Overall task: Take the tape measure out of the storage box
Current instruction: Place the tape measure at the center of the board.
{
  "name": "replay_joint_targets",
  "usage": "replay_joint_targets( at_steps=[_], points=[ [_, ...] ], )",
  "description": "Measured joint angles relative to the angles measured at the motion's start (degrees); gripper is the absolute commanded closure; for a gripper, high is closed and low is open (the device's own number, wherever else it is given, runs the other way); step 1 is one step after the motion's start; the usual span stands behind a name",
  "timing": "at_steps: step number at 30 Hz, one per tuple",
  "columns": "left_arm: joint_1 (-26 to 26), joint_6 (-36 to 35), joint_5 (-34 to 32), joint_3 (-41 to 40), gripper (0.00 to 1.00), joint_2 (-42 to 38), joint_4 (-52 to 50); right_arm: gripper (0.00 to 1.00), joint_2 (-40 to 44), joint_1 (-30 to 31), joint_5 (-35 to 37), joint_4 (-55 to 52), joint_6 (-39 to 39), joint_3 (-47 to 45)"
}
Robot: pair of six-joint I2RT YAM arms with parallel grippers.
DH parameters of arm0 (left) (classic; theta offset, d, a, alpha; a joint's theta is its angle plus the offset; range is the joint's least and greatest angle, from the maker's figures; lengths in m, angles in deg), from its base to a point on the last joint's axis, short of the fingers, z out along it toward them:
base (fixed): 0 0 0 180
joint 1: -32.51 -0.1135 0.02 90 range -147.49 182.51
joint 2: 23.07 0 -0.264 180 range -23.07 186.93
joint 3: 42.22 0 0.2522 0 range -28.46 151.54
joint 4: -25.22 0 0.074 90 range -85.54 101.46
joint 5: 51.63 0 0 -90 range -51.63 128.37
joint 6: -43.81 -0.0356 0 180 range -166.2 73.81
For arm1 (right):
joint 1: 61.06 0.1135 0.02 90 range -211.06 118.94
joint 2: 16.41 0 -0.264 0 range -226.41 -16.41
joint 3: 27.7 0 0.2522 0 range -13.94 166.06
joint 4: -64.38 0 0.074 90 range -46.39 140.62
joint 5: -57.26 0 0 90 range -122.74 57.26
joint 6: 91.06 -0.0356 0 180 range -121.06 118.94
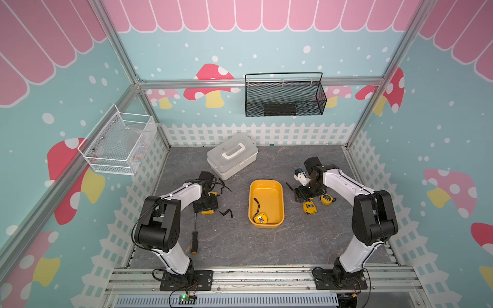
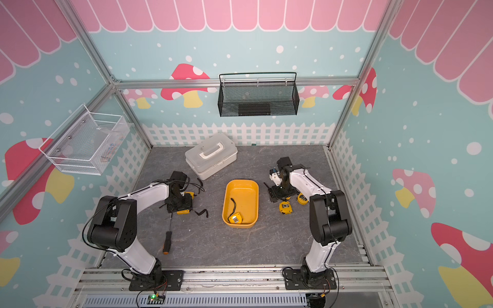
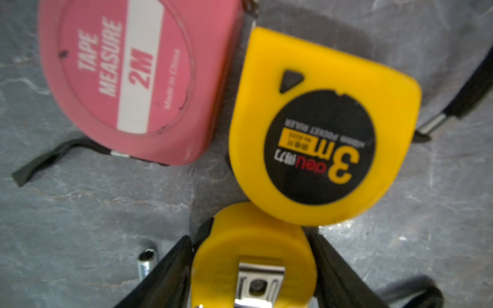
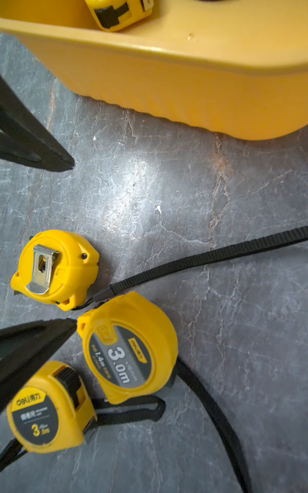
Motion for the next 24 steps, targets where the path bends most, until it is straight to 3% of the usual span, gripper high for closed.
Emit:
replay_joint_targets(
  at_steps=[10, 24],
  points=[
    [0.00, 0.90, 0.00, 0.02, 0.25, -3.85, -0.07, 0.12, 0.02, 2.03, -1.05, -0.81, 0.00, 2.25],
    [0.00, 3.02, -2.23, 1.68, 0.22, -15.58, -0.07, 0.12, 0.00, 19.80, -0.28, -1.62, 1.70, 8.46]
  ],
)
